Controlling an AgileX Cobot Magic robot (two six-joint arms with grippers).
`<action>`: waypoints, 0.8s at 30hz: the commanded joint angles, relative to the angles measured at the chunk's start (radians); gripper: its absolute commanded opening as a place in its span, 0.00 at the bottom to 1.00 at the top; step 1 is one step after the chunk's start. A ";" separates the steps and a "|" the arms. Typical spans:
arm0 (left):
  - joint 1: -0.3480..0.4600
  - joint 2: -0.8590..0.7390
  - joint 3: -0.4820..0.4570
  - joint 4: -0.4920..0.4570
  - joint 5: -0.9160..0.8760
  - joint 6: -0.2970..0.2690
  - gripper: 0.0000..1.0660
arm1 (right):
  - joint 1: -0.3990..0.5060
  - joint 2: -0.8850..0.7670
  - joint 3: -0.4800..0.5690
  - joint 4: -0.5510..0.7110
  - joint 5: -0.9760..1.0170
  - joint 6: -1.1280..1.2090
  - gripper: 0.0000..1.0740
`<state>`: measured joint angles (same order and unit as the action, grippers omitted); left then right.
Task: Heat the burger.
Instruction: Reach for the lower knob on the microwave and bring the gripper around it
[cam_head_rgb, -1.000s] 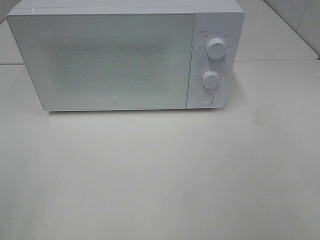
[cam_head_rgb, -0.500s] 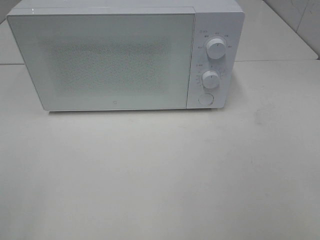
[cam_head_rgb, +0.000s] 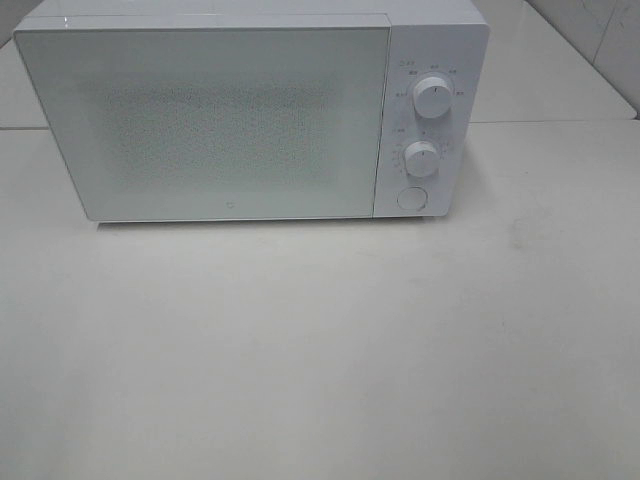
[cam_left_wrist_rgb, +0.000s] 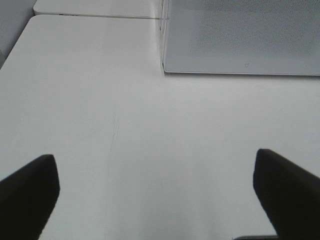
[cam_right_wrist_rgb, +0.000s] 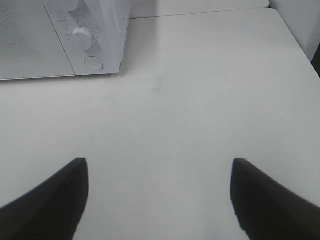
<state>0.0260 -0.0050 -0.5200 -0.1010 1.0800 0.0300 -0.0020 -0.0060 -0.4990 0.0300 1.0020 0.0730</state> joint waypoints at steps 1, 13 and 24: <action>0.003 -0.023 0.004 -0.008 -0.012 -0.002 0.92 | -0.006 -0.025 0.002 -0.001 -0.007 -0.012 0.70; 0.003 -0.023 0.004 -0.008 -0.012 -0.002 0.92 | -0.006 -0.025 0.002 -0.001 -0.007 -0.012 0.70; 0.003 -0.023 0.004 -0.008 -0.012 -0.002 0.92 | -0.006 -0.025 0.002 -0.001 -0.009 -0.012 0.70</action>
<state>0.0260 -0.0050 -0.5200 -0.1010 1.0800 0.0300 -0.0020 -0.0060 -0.4990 0.0300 1.0020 0.0730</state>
